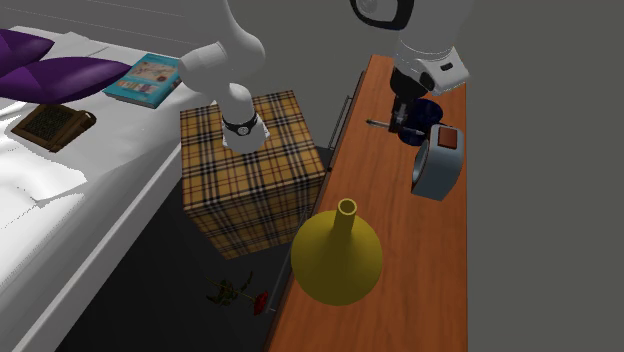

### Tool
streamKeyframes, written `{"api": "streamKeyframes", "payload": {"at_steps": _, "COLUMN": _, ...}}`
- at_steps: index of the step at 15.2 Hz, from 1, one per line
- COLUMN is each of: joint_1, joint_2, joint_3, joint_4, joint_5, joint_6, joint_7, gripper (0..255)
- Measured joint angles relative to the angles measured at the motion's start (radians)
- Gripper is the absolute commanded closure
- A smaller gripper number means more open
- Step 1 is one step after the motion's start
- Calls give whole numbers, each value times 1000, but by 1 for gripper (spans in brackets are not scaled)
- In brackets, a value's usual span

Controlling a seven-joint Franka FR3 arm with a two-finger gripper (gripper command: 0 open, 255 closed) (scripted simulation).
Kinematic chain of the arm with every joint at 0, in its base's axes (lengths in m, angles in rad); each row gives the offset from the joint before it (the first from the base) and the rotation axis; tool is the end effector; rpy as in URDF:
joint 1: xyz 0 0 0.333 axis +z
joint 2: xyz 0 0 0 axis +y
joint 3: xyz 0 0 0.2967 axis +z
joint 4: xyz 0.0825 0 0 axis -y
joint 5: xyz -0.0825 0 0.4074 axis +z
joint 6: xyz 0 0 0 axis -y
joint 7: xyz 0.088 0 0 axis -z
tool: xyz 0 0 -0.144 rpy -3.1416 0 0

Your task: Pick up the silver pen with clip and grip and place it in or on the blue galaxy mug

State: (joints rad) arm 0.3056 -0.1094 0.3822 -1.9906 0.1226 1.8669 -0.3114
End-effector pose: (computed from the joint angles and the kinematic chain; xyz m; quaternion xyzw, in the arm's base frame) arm 0.4140 0.3622 0.4417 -0.8864 -0.4612 0.0176 0.0354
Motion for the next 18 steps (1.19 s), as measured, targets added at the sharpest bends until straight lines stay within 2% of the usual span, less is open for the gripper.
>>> {"api": "streamKeyframes", "payload": {"at_steps": 6, "joint_1": 62, "joint_2": 76, "joint_3": 79, "joint_4": 98, "joint_5": -25, "joint_6": -15, "joint_7": 151, "gripper": 255}}
{"api": "streamKeyframes", "payload": {"at_steps": 13, "joint_1": 160, "joint_2": 224, "joint_3": 164, "joint_4": 263, "joint_5": -102, "joint_6": -36, "joint_7": 352, "gripper": 255}}
{"api": "streamKeyframes", "payload": {"at_steps": 16, "joint_1": 204, "joint_2": 297, "joint_3": 184, "joint_4": 346, "joint_5": -145, "joint_6": -54, "joint_7": 422, "gripper": 255}}
{"api": "streamKeyframes", "payload": {"at_steps": 18, "joint_1": 214, "joint_2": 314, "joint_3": 186, "joint_4": 351, "joint_5": -154, "joint_6": -44, "joint_7": 437, "gripper": 255}}
